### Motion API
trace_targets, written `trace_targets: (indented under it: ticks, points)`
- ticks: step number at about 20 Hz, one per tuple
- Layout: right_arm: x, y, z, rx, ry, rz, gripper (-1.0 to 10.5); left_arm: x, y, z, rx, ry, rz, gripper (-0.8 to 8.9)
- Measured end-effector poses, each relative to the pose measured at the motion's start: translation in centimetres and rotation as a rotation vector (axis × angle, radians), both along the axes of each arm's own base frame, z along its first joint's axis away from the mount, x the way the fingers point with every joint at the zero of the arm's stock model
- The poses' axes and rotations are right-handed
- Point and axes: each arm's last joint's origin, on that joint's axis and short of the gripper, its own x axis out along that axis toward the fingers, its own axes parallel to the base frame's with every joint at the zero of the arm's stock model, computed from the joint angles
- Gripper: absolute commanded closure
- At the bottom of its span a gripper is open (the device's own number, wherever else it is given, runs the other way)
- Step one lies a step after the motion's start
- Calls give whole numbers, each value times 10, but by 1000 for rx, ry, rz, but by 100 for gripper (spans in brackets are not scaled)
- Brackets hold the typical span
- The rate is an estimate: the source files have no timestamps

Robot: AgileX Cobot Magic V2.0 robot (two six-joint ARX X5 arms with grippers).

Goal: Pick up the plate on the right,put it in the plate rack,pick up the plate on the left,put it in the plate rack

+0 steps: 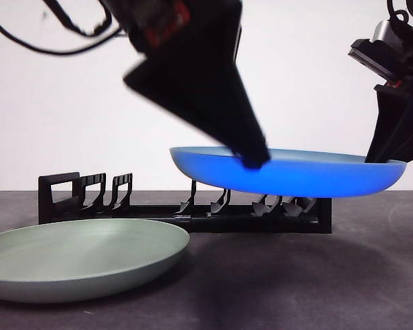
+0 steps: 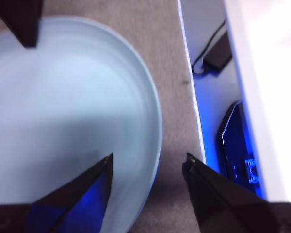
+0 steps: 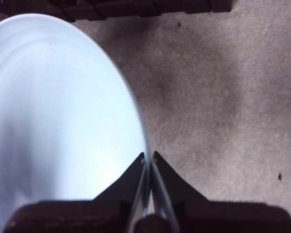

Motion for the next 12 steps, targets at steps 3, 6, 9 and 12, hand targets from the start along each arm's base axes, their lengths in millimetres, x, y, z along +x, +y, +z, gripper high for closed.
trace_targets:
  ticks: [3,6,9,12]
  points:
    - [0,0,0,-1,0,6,958,3,-5,-12,48,1,-5,696]
    - [0,0,0,-1,0,7,958,4,-6,-13,55,-19,-32,824]
    - [1,0,1,-3,-14,15,959,4,-7,-13,48,-36,-61,822]
    - [1,0,1,-4,-22,18,945,4,-8,-12,52,-57,-75,822]
